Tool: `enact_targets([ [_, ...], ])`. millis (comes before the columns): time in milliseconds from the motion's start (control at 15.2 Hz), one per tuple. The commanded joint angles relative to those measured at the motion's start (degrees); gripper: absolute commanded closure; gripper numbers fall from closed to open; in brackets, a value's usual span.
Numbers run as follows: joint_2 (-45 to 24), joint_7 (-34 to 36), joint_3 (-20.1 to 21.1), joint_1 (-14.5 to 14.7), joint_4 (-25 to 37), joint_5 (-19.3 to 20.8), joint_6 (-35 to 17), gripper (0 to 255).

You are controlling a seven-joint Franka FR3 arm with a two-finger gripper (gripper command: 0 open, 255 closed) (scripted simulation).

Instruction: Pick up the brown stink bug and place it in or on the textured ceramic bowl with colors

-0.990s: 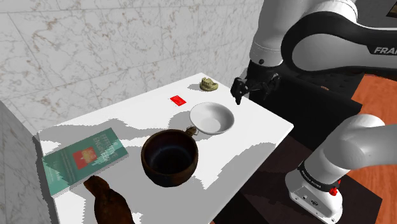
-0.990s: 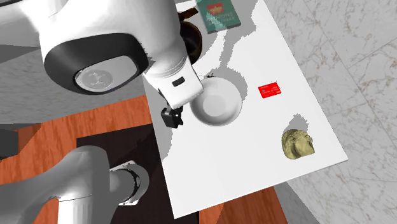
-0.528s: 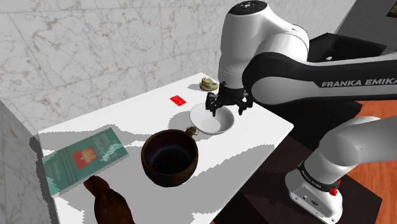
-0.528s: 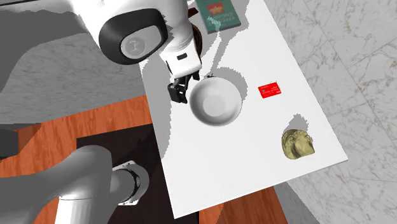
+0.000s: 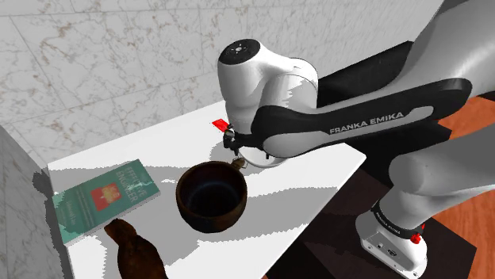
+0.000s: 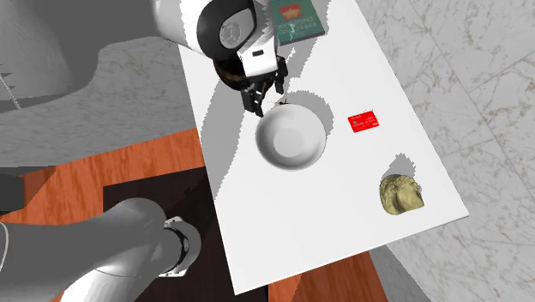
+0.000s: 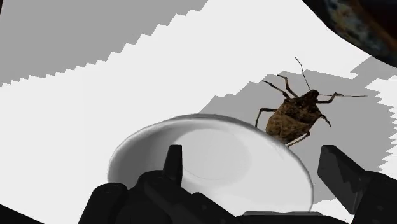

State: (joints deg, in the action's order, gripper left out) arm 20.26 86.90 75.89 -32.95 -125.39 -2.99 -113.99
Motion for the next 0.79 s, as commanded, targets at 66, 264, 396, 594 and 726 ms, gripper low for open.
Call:
enact_targets([
  [66, -2.68, 8.24, 24.66, -24.09, 6.65, 3.2, -0.95, 0],
  [264, 5.2, 6.62, 31.67, -33.19, 10.72, -3.5, -1.16, 0],
  [396, 5.78, 6.2, 32.24, -33.83, 9.71, -4.1, -2.59, 0],
  [594, 6.6, 5.62, 33.33, -34.99, 8.27, -4.94, -4.73, 0],
  [726, 7.06, 5.3, 33.95, -35.65, 7.56, -5.41, -5.84, 0],
])
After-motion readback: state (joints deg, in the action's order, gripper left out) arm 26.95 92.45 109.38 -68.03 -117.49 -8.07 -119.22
